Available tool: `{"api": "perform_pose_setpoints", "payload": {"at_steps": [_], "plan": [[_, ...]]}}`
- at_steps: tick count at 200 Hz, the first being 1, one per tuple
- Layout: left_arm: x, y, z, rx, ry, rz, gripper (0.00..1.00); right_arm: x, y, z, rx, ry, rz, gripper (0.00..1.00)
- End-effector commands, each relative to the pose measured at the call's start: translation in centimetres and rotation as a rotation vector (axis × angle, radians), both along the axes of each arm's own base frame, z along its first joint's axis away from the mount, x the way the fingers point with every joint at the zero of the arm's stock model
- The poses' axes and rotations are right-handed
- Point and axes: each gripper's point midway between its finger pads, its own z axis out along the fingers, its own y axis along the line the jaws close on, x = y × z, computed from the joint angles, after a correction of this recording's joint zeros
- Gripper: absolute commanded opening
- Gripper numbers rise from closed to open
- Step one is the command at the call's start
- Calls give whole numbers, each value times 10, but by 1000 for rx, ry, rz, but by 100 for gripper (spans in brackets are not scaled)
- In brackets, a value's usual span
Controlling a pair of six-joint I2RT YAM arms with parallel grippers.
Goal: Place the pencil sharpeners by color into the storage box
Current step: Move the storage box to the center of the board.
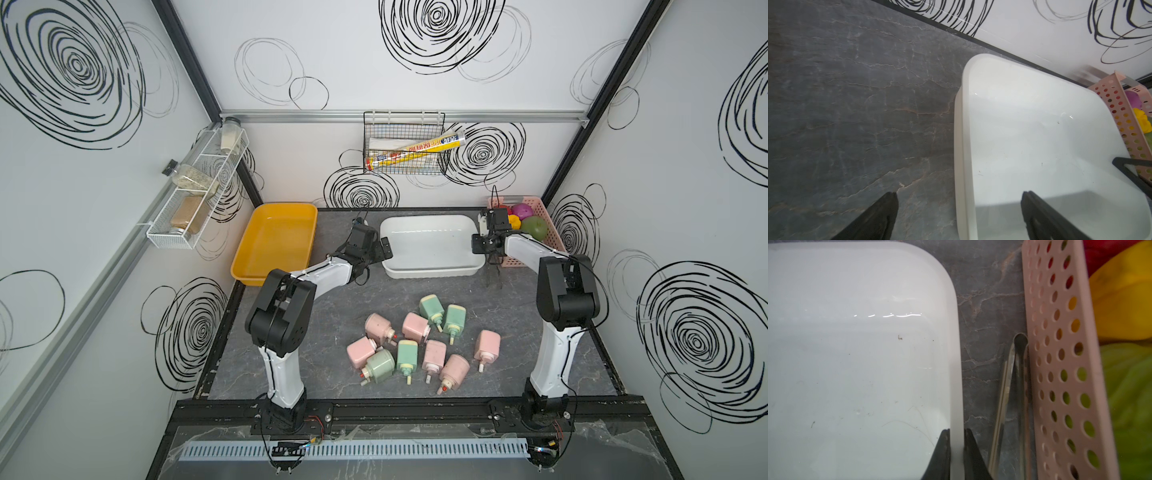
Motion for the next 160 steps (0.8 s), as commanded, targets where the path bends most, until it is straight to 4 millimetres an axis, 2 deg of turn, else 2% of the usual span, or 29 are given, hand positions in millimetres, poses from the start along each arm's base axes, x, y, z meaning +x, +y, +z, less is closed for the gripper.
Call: {"api": "perform_pose_setpoints", "payload": {"at_steps": [1, 38, 65, 101, 160], "plan": [[11, -29, 6, -10, -19, -77, 99, -15, -28, -9, -104, 72, -84, 16], [22, -65, 4, 7, -11, -145, 99, -11, -38, -13, -149, 84, -102, 18], [27, -83, 4, 6, -6, -173, 99, -7, -45, -14, -169, 90, -114, 20], [38, -94, -1, 11, 9, -170, 99, 1, -47, -11, -163, 73, -143, 22], [56, -102, -3, 15, 18, -157, 99, 27, -41, -10, -132, 54, -149, 20]]}}
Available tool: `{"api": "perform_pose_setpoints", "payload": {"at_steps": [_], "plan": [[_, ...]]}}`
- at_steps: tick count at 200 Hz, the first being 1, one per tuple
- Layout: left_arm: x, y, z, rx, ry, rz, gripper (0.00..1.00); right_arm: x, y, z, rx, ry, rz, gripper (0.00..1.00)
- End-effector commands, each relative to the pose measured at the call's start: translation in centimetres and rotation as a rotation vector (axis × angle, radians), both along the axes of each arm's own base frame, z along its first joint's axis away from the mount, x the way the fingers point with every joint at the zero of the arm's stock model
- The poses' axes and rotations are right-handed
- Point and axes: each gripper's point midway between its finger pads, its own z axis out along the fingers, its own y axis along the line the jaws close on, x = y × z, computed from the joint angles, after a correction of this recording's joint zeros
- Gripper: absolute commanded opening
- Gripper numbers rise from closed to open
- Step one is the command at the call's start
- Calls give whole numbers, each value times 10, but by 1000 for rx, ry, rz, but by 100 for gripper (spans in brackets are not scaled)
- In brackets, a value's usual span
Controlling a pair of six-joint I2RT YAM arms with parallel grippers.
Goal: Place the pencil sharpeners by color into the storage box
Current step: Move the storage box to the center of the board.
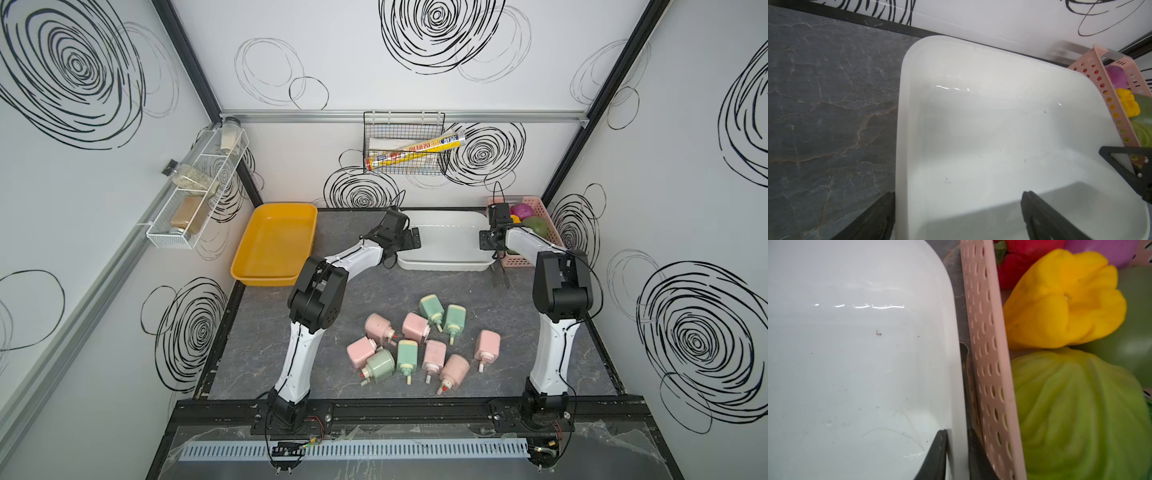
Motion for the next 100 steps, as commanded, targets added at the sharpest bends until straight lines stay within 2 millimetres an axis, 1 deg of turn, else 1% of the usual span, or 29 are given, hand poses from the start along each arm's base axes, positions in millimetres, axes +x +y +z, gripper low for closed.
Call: {"api": "perform_pose_setpoints", "payload": {"at_steps": [1, 24, 61, 100], "plan": [[7, -9, 1, -2, 0, -11, 99, 4, -1, -8, 9, 24, -29, 20], [11, -13, 1, -1, 6, -17, 99, 11, -3, -5, 3, 19, -40, 22], [9, -14, -1, -15, 20, -16, 99, 15, -3, 3, 0, 1, -41, 29], [9, -11, 9, -15, 5, -4, 99, 16, -4, 12, -10, -14, -38, 36]]}}
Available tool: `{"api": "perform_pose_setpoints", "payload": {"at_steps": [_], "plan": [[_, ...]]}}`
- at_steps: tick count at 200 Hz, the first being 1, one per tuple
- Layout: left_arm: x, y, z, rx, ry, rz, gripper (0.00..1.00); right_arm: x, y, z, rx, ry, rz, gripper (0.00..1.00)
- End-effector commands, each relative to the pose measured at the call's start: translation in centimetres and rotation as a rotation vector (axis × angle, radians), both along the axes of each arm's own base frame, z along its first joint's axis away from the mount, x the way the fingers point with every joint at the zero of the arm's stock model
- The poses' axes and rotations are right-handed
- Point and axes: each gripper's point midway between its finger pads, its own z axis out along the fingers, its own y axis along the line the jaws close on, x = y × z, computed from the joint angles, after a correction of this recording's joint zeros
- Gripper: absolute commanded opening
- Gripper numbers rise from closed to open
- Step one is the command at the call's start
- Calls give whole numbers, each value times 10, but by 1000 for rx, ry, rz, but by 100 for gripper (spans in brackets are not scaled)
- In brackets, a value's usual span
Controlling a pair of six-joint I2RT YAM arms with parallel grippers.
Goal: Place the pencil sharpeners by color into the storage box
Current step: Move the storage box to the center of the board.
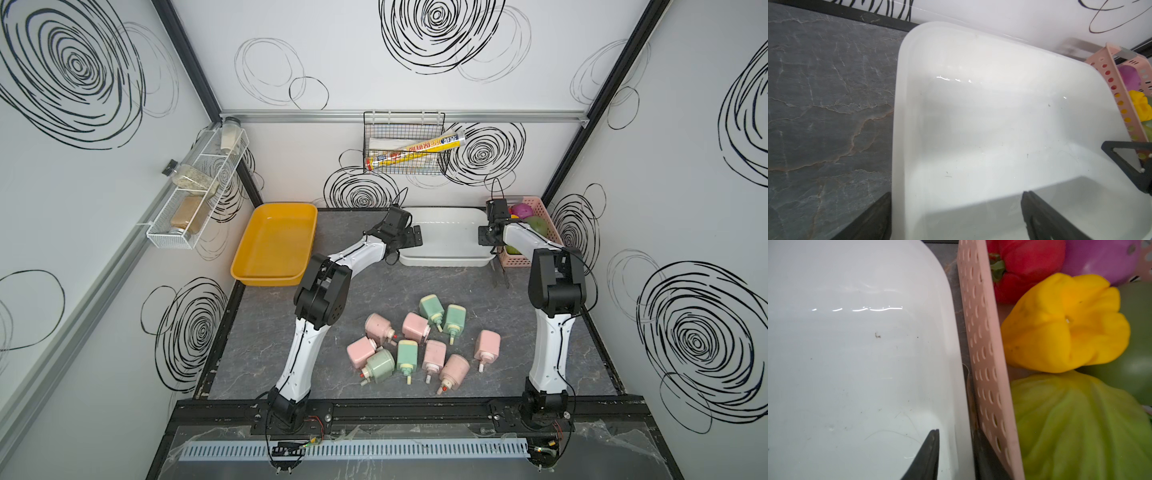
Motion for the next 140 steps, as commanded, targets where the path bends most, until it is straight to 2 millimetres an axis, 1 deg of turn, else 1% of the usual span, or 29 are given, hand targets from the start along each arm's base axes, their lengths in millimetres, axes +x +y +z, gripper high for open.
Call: {"api": "perform_pose_setpoints", "payload": {"at_steps": [1, 40, 64, 78, 108, 140], "plan": [[3, -7, 15, -26, -27, -7, 99, 2, -1, 11, -10, -11, -9, 36], [-1, -10, 18, -42, -23, -22, 99, -1, -1, 19, -10, -27, -18, 39], [-6, -10, 16, -46, -13, -29, 99, -7, 3, 13, 11, -7, -2, 37], [-12, -12, 17, -57, -9, -41, 99, -14, 4, 8, 12, 12, -1, 36], [-31, -21, 20, -68, -8, -86, 99, -31, 7, 8, 18, 14, 5, 34], [-48, -19, 26, -56, -20, -86, 99, -46, 6, 12, 9, 18, 1, 33]]}}
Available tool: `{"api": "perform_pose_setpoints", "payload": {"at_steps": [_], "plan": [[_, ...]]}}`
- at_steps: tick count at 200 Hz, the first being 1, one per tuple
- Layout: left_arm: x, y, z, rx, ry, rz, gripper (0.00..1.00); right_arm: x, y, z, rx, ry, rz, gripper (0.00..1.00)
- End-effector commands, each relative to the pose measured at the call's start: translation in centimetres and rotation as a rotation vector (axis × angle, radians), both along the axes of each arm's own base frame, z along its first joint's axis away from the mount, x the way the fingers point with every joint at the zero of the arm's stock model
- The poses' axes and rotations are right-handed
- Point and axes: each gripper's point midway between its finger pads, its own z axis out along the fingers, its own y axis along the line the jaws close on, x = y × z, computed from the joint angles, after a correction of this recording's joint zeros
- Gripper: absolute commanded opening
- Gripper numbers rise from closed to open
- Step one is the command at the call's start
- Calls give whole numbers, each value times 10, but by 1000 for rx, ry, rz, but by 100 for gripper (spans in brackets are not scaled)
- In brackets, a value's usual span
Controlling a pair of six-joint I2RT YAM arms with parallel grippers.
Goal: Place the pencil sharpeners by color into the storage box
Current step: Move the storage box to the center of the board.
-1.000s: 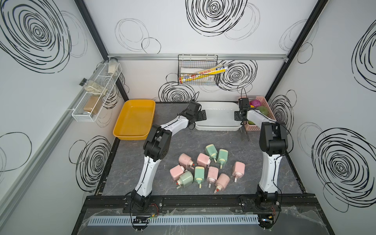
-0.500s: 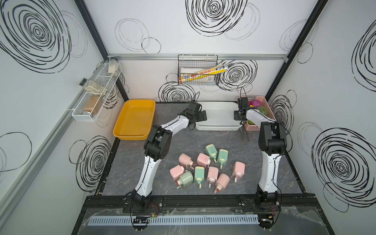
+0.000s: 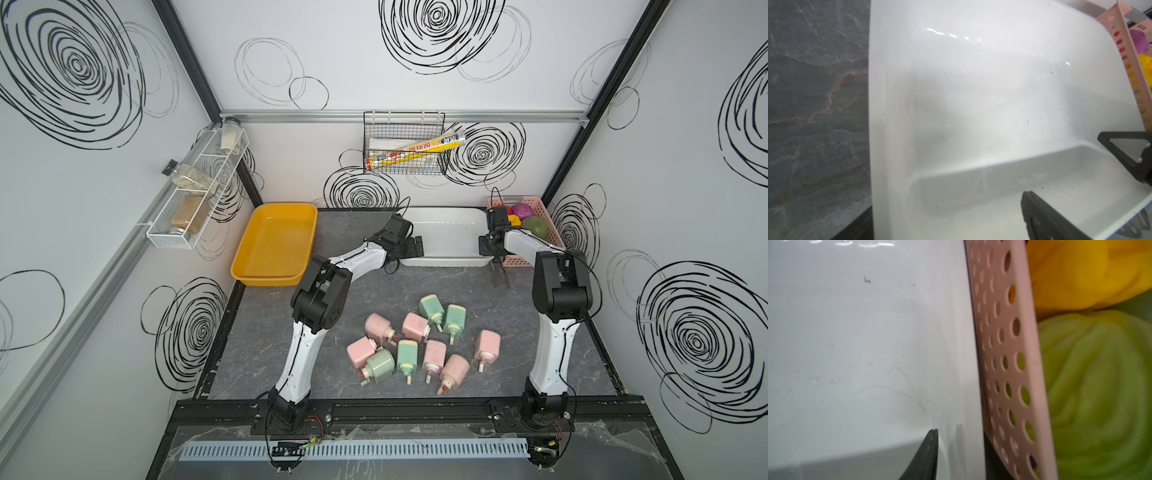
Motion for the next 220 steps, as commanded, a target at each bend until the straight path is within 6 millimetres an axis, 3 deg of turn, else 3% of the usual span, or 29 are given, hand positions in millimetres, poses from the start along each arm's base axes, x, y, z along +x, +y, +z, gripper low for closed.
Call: {"api": "perform_pose_setpoints", "payload": {"at_steps": [1, 34, 69, 125, 182, 220], "plan": [[-7, -9, 45, -53, -92, -20, 99, -5, 3, 28, 6, -58, -8, 33], [-20, -8, 46, -54, -86, -28, 99, -18, 2, 36, 11, -77, -21, 27], [-34, -3, 42, -28, -82, -26, 99, -36, 2, 34, 17, -55, -27, 27], [-37, 5, 38, -3, -82, -13, 99, -61, 0, 28, 14, -23, -44, 27], [-36, -6, 38, -39, -71, -54, 99, -64, -8, 31, -11, -23, -95, 31], [-31, -1, 39, -12, -73, -37, 99, -60, 0, 43, 18, -47, -74, 35]]}}
